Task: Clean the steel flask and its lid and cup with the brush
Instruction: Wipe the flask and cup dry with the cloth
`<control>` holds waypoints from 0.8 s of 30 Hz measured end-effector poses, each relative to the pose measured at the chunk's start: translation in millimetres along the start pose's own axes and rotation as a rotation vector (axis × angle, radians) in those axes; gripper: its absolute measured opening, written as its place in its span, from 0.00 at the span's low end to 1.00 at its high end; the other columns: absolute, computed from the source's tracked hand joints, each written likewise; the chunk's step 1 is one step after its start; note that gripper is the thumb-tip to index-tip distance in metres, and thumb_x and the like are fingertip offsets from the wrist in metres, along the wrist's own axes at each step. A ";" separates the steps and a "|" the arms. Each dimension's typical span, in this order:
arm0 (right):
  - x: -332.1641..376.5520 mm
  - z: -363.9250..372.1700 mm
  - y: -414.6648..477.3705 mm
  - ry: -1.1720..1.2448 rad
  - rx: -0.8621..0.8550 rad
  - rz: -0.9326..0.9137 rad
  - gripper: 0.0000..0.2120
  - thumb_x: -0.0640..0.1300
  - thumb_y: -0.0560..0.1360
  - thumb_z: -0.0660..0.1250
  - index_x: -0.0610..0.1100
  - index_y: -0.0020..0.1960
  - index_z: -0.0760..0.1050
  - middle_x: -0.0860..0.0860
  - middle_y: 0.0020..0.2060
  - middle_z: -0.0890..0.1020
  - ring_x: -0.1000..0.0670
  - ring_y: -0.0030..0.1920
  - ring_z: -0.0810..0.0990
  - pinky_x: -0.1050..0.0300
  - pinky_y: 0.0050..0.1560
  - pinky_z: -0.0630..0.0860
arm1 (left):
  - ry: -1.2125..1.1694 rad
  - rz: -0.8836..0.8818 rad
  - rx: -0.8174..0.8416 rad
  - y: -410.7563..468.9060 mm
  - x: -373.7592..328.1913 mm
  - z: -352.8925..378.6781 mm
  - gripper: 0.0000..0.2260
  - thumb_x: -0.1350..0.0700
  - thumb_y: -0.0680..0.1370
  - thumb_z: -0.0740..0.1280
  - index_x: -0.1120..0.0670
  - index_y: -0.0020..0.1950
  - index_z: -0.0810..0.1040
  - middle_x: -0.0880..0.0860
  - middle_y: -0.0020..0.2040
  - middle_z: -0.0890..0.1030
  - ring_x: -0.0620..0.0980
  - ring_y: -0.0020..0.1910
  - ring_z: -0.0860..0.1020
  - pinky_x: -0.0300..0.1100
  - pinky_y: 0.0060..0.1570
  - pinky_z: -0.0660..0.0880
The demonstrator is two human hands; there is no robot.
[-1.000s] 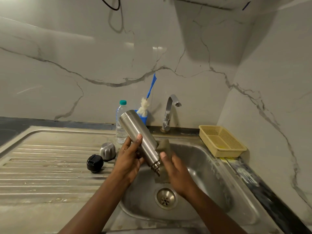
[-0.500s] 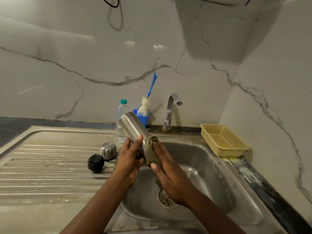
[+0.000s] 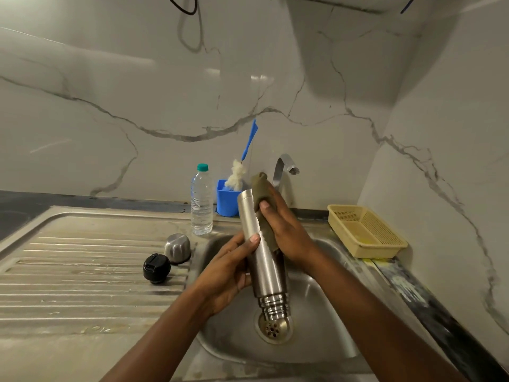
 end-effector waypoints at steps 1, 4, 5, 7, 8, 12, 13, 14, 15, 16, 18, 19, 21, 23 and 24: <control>3.9 -2.6 5.3 -0.006 -0.013 -0.007 0.22 0.55 0.86 0.58 0.62 0.80 0.62 0.62 0.70 0.74 0.68 0.64 0.75 0.69 0.62 0.72 | -0.016 -0.016 0.024 -0.5 0.3 0.1 0.13 0.54 0.83 0.70 0.53 0.67 0.82 0.60 0.62 0.83 0.59 0.60 0.83 0.57 0.60 0.82; 12.4 -12.8 19.0 -0.037 -0.050 0.005 0.13 0.55 0.86 0.60 0.56 0.68 0.75 0.55 0.59 0.82 0.58 0.59 0.81 0.57 0.61 0.75 | -0.088 -0.044 0.101 -2.4 -2.4 1.5 0.20 0.54 0.80 0.71 0.57 0.71 0.78 0.62 0.63 0.83 0.59 0.60 0.83 0.57 0.60 0.83; 13.7 -16.8 22.9 -0.043 -0.047 0.021 0.12 0.55 0.85 0.61 0.55 0.65 0.78 0.54 0.57 0.83 0.55 0.59 0.82 0.54 0.62 0.76 | -0.094 -0.047 0.116 -2.8 -3.5 1.5 0.21 0.54 0.79 0.71 0.58 0.72 0.77 0.62 0.62 0.83 0.58 0.59 0.84 0.56 0.59 0.83; 15.0 -23.9 29.3 -0.049 -0.016 0.074 0.14 0.59 0.84 0.62 0.55 0.62 0.81 0.52 0.56 0.85 0.51 0.58 0.83 0.50 0.63 0.78 | -0.057 -0.046 0.123 -3.5 -5.0 0.9 0.22 0.53 0.78 0.71 0.57 0.71 0.77 0.60 0.60 0.84 0.57 0.57 0.85 0.54 0.56 0.84; 15.6 -27.0 31.9 -0.057 0.002 0.101 0.16 0.61 0.83 0.61 0.55 0.61 0.82 0.51 0.55 0.86 0.49 0.58 0.84 0.49 0.62 0.79 | -0.013 -0.043 0.119 -3.9 -4.9 1.0 0.22 0.53 0.78 0.71 0.57 0.71 0.77 0.59 0.60 0.85 0.56 0.57 0.85 0.53 0.55 0.84; 8.3 -32.3 34.8 -0.083 -0.010 0.213 0.21 0.61 0.83 0.61 0.47 0.58 0.83 0.45 0.52 0.86 0.44 0.53 0.86 0.51 0.51 0.81 | 0.103 -0.030 0.090 -1.5 -3.5 -2.1 0.24 0.50 0.78 0.71 0.56 0.73 0.76 0.58 0.60 0.85 0.55 0.58 0.84 0.51 0.56 0.83; 5.9 -31.7 33.9 -0.120 -0.033 0.220 0.21 0.61 0.83 0.61 0.45 0.58 0.82 0.43 0.52 0.86 0.43 0.52 0.86 0.51 0.50 0.82 | 0.126 -0.026 0.080 -0.8 -3.0 -3.2 0.24 0.49 0.78 0.72 0.55 0.73 0.77 0.58 0.61 0.85 0.55 0.58 0.84 0.51 0.57 0.83; 4.4 -30.8 32.7 -0.180 -0.055 0.199 0.21 0.61 0.83 0.61 0.45 0.58 0.82 0.43 0.51 0.85 0.42 0.51 0.85 0.50 0.48 0.83 | 0.159 -0.023 0.063 -0.5 -2.9 -3.8 0.24 0.48 0.78 0.72 0.54 0.73 0.77 0.58 0.61 0.85 0.55 0.58 0.84 0.52 0.57 0.82; 4.2 -30.8 31.3 -0.254 -0.078 0.148 0.20 0.60 0.83 0.62 0.45 0.57 0.81 0.44 0.49 0.85 0.43 0.50 0.85 0.50 0.47 0.83 | 0.199 -0.011 0.038 0.2 -2.6 -5.0 0.24 0.47 0.78 0.73 0.51 0.72 0.78 0.57 0.61 0.85 0.55 0.58 0.84 0.53 0.58 0.82; 5.1 -30.9 29.6 -0.328 -0.100 0.076 0.16 0.58 0.83 0.63 0.47 0.56 0.80 0.47 0.48 0.84 0.46 0.49 0.84 0.52 0.47 0.82 | 0.239 0.001 0.002 0.8 -2.3 -6.3 0.23 0.46 0.78 0.74 0.47 0.72 0.77 0.55 0.61 0.85 0.55 0.58 0.85 0.54 0.58 0.83; 7.3 -29.5 25.9 -0.406 -0.104 -0.054 0.08 0.53 0.81 0.68 0.51 0.57 0.79 0.53 0.48 0.84 0.53 0.48 0.83 0.56 0.48 0.80 | 0.294 0.018 -0.061 2.6 -0.2 -8.9 0.23 0.44 0.78 0.75 0.42 0.73 0.75 0.53 0.60 0.86 0.57 0.58 0.85 0.57 0.59 0.83; 7.3 -28.0 24.1 -0.415 -0.081 -0.096 0.08 0.50 0.80 0.70 0.52 0.58 0.79 0.56 0.48 0.83 0.55 0.49 0.82 0.59 0.49 0.79 | 0.308 0.023 -0.075 3.6 1.1 -9.5 0.24 0.44 0.78 0.74 0.41 0.73 0.73 0.52 0.59 0.87 0.57 0.58 0.86 0.58 0.60 0.83; 6.6 -24.9 21.7 -0.390 -0.040 -0.145 0.10 0.47 0.79 0.72 0.54 0.59 0.79 0.59 0.50 0.84 0.57 0.50 0.82 0.63 0.51 0.78 | 0.298 0.033 -0.064 3.9 2.8 -7.8 0.25 0.44 0.78 0.75 0.43 0.73 0.72 0.52 0.59 0.87 0.57 0.58 0.86 0.60 0.61 0.82; 3.8 -26.6 21.5 -0.287 -0.055 -0.126 0.10 0.46 0.79 0.72 0.54 0.60 0.80 0.57 0.50 0.85 0.56 0.51 0.83 0.64 0.52 0.78 | 0.272 0.032 -0.051 3.5 3.7 -7.0 0.24 0.45 0.78 0.75 0.43 0.72 0.74 0.53 0.60 0.86 0.57 0.59 0.85 0.61 0.63 0.81; 1.6 -27.0 21.7 -0.214 -0.076 -0.088 0.09 0.48 0.80 0.71 0.53 0.61 0.80 0.55 0.50 0.85 0.55 0.51 0.83 0.64 0.51 0.78 | 0.256 0.030 -0.052 3.4 3.4 -7.4 0.24 0.45 0.78 0.75 0.43 0.72 0.75 0.53 0.61 0.86 0.57 0.60 0.85 0.60 0.63 0.81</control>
Point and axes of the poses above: each hand's wrist, its own y-axis towards the middle knuckle, its own z-axis out of the palm, x = y × z, the point moved 5 cm from there along y, towards the middle knuckle
